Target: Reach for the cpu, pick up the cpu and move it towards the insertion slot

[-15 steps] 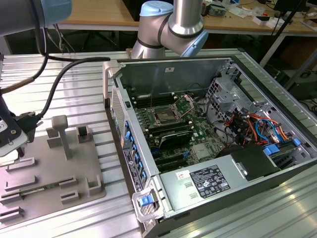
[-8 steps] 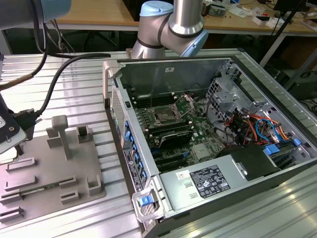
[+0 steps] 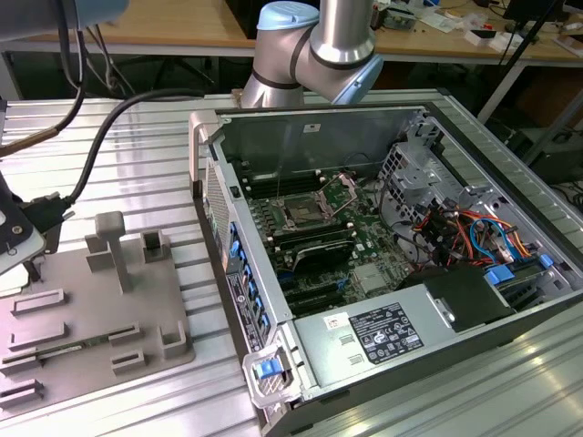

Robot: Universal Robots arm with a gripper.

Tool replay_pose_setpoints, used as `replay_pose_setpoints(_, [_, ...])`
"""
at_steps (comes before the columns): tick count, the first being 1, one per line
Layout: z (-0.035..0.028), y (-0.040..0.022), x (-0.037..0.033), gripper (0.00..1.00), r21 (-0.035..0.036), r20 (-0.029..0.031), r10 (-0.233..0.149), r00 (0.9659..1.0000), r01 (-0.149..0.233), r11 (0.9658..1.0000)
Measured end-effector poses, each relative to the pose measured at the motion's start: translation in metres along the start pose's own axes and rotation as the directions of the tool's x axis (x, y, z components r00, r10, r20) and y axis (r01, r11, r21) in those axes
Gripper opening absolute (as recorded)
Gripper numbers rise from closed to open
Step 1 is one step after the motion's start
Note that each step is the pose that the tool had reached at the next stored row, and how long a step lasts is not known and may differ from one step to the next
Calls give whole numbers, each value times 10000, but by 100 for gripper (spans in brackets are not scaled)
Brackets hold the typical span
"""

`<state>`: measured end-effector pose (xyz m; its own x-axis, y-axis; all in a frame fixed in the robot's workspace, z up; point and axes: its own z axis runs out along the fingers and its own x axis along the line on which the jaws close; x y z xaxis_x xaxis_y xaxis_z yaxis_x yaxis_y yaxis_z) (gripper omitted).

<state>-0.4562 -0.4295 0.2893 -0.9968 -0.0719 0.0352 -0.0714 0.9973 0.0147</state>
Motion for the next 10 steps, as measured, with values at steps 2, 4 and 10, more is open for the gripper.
replay_pose_setpoints(2, [-21,0,0,55,0,1,0,10000,0,10000])
replay_pose_setpoints(4, [-38,0,1,55,0,1,0,10000,0,10000])
replay_pose_setpoints(10, [-95,1,2,55,0,1,0,10000,0,10000])
